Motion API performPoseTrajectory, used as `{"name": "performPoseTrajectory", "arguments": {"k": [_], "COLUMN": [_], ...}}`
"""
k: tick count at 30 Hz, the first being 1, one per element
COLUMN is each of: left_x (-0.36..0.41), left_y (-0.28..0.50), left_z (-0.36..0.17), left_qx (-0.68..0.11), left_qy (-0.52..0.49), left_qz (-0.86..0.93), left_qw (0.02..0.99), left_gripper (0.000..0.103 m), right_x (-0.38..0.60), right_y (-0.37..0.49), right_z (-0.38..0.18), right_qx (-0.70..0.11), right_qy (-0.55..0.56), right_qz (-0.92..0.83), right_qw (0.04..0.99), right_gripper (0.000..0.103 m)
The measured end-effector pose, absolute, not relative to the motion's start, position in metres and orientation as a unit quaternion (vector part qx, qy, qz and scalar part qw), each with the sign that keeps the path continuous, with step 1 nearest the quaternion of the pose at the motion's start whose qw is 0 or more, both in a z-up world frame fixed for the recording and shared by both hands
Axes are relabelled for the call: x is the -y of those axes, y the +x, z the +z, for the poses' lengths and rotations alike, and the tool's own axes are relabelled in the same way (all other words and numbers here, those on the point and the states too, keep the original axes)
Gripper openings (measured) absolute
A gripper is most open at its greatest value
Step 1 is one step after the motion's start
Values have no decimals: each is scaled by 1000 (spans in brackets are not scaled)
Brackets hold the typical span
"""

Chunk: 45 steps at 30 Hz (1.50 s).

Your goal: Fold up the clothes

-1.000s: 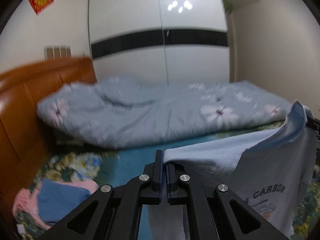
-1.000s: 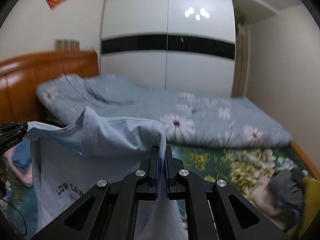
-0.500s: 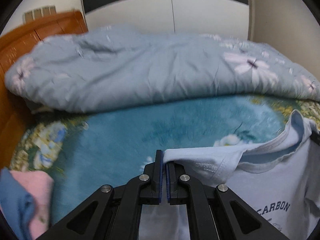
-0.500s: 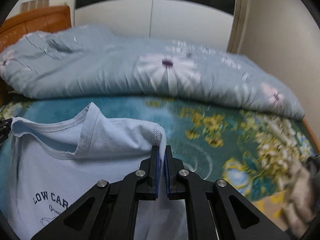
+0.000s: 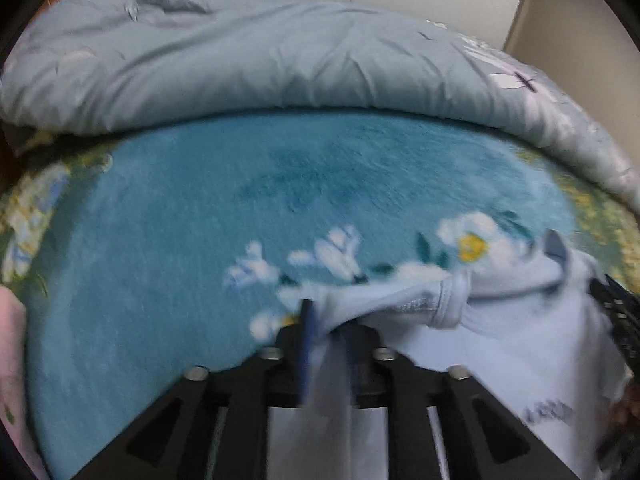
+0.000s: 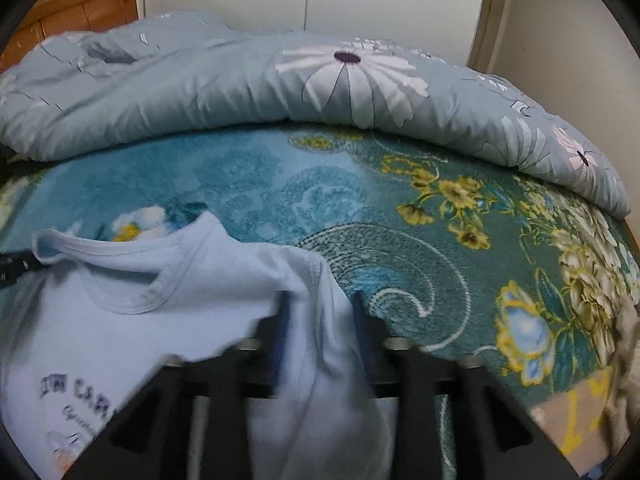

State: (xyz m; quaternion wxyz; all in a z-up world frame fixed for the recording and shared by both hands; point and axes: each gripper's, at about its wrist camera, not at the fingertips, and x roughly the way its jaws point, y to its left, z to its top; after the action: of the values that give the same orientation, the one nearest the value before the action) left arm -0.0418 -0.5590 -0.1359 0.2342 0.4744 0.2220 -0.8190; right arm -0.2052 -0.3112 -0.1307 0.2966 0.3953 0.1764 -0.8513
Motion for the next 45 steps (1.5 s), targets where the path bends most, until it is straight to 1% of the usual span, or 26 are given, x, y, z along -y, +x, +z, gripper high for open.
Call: {"name": "performPoseTrajectory", "arguments": {"k": [1,2,3,5,6,10,12,15,20,23,24,25,26,27,28,33,38,40,42,45], "left_x": [557,555,552,547,544,523,511,494,467,455,451,447,445,444,442,448,487,506,520,547], "left_y": [-33,-21,-8,25,45,125,163,207,237,240,239,239,238,237,236,238,251,249,244,238], "left_z": [-130,-122,-113,-96,-90,-81,-89,-107,-139,-143,-142,-141,-141,-141,-141,-127,-89,-76,-69,-67], "left_qx": [-225,-229,-233,-244,-249,-268,-274,-285,-300,-292,-288,-284,-285,-289,-292,-293,-255,-225,-190,-166], "left_qy": [470,465,458,442,438,413,410,409,432,428,427,426,425,426,425,414,382,380,381,384], "left_qz": [-821,-824,-828,-833,-833,-842,-838,-831,-814,-816,-817,-818,-818,-818,-819,-823,-824,-818,-810,-787], "left_qw": [231,229,226,225,227,219,233,246,247,256,259,263,262,258,253,255,333,368,403,454], "left_gripper": [39,44,46,52,53,57,57,57,57,56,53,38,15,8,4,3,3,3,3,3], "right_x": [304,297,288,265,251,191,157,116,88,77,73,70,66,63,58,40,18,14,10,9], "right_y": [-203,-200,-196,-181,-168,-111,-77,-30,9,19,20,21,22,23,22,20,16,13,8,3], "right_z": [-121,-112,-102,-81,-72,-48,-45,-55,-81,-90,-91,-91,-92,-92,-91,-88,-89,-91,-96,-105], "right_qx": [-164,-154,-139,-104,-91,-43,-17,14,8,16,20,24,28,32,40,54,57,56,60,58], "right_qy": [391,388,384,376,368,334,317,307,316,327,328,330,331,333,331,336,334,338,348,363], "right_qz": [-853,-856,-859,-865,-868,-881,-888,-893,-892,-888,-888,-888,-888,-888,-889,-888,-896,-897,-896,-892], "right_qw": [303,305,308,317,320,333,332,328,323,322,320,319,317,315,313,309,286,277,270,264], "right_gripper": [40,43,47,51,52,58,61,62,62,62,62,62,62,62,62,62,62,62,62,62]}}
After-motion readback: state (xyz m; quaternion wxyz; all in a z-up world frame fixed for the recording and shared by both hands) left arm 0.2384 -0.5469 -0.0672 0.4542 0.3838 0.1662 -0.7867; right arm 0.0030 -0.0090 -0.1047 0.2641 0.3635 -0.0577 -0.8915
